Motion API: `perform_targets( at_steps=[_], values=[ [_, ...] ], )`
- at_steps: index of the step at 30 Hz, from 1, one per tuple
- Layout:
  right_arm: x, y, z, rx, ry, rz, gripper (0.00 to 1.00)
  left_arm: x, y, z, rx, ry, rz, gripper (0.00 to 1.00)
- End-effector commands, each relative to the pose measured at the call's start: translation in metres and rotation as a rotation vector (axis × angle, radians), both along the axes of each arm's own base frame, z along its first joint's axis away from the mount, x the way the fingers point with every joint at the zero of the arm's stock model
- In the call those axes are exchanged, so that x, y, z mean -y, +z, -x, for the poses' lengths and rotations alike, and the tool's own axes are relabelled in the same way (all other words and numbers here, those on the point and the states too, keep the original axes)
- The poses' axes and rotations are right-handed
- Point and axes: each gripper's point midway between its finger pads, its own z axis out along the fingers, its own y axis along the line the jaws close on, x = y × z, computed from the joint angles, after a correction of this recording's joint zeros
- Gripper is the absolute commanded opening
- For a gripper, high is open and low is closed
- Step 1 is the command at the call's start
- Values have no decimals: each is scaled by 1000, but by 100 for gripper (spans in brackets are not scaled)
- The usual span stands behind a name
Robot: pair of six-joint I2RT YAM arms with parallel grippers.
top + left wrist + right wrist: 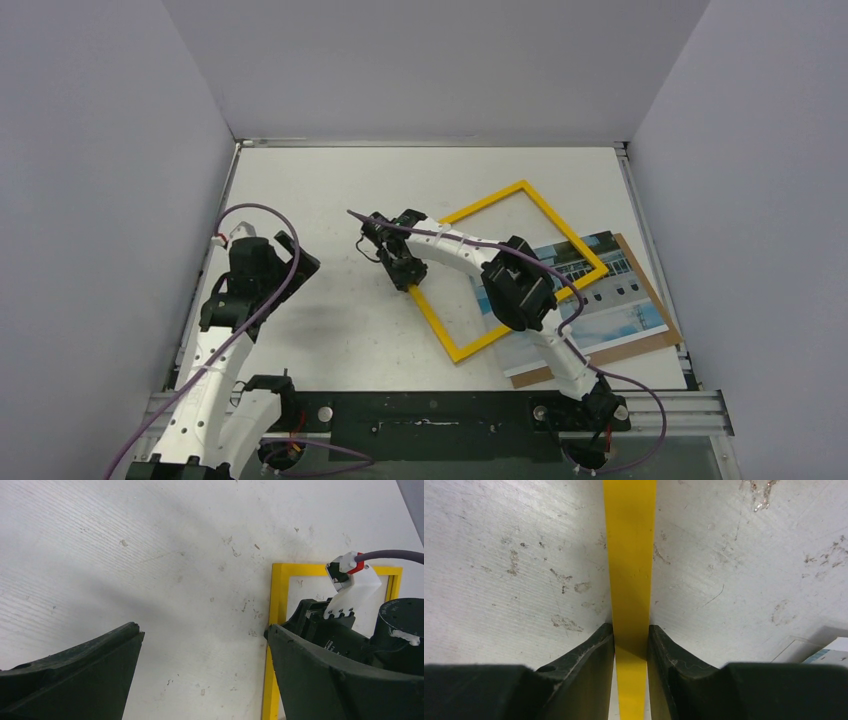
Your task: Put the photo into the frame
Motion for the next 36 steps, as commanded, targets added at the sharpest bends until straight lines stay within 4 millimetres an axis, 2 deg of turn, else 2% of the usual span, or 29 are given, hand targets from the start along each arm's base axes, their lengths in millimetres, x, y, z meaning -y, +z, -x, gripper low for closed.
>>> perform_targets(
  at_steps=[1, 5, 9, 12, 17, 19, 22, 24, 27, 30, 32, 34, 36],
  values=[
    [1, 9, -4, 35, 6, -19, 29, 6, 8, -7, 49, -29, 26, 97],
    [-3, 14, -3, 35, 5, -55, 37, 6, 6, -8, 45, -37, 20, 97],
    [-11, 30, -9, 64, -21, -146, 49, 9, 2, -9, 26, -55, 26, 97],
    [-17, 52, -14, 86, -55, -242, 54, 11, 0, -10, 14, -67, 30, 97],
    [-4, 101, -36, 196, -174, -406, 59, 11, -1, -11, 14, -72, 25, 97],
    [15, 113, -44, 223, -261, -431, 59, 11, -2, -11, 16, -74, 22, 97],
    [64, 121, -61, 276, -446, -420, 59, 10, -3, -10, 17, -76, 19, 97],
    [104, 122, -65, 307, -601, -383, 59, 10, -4, -11, 19, -78, 16, 97],
    [168, 125, -63, 373, -826, -282, 59, 14, -4, -13, 21, -101, 28, 97],
    [217, 121, -52, 409, -985, -203, 59, 15, -7, -15, 21, -106, 30, 97],
    [233, 113, -48, 389, -1036, -206, 59, 16, -9, -17, 17, -108, 35, 97],
    [230, 106, -56, 352, -1040, -280, 59, 18, -11, -18, 12, -114, 38, 97],
    [216, 99, -66, 299, -1000, -315, 62, 19, -13, -21, 12, -119, 43, 97]
  ],
)
